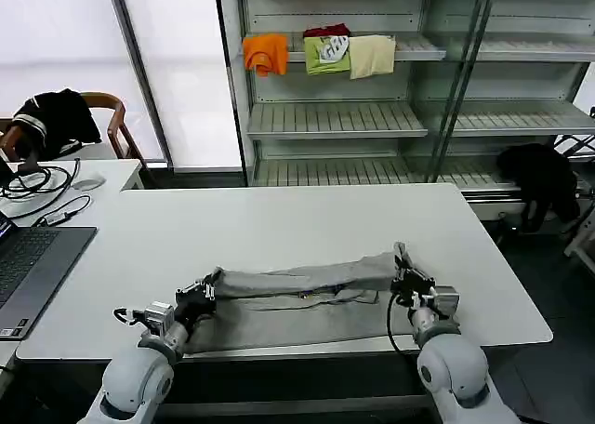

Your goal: Fold and organize the clothes.

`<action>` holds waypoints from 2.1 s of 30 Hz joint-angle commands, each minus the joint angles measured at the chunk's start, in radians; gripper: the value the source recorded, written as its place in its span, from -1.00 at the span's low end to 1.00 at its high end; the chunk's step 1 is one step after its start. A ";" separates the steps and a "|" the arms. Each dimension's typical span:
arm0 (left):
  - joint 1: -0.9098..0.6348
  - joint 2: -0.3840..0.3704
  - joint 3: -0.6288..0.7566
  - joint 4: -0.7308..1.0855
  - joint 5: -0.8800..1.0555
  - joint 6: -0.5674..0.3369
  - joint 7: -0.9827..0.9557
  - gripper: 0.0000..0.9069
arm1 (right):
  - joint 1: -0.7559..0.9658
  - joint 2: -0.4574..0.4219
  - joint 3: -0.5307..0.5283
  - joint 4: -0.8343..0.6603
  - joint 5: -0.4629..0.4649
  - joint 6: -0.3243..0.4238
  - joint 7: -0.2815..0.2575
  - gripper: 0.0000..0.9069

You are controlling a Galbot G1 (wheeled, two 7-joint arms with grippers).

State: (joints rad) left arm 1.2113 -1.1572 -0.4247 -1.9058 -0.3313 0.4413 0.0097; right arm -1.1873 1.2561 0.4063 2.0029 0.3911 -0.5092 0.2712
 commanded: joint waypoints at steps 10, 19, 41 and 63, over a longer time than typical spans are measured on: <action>0.036 -0.002 0.009 -0.003 0.015 -0.003 0.013 -0.96 | -0.143 0.012 0.012 0.049 -0.070 0.032 0.010 -1.00; 0.035 -0.007 0.009 -0.028 0.056 0.007 0.010 1.00 | -0.141 0.020 -0.009 0.001 -0.118 0.062 0.015 1.00; 0.105 -0.093 -0.121 -0.107 0.026 0.065 -0.044 1.00 | -0.085 -0.040 0.068 0.133 -0.040 0.035 0.040 1.00; 0.126 -0.172 -0.119 -0.071 -0.005 0.077 -0.057 1.00 | -0.061 -0.055 0.047 0.117 -0.026 0.038 0.044 1.00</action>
State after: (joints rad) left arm 1.3257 -1.3084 -0.5403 -1.9798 -0.3323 0.5136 -0.0443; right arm -1.2549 1.2064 0.4520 2.1121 0.3590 -0.4696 0.3135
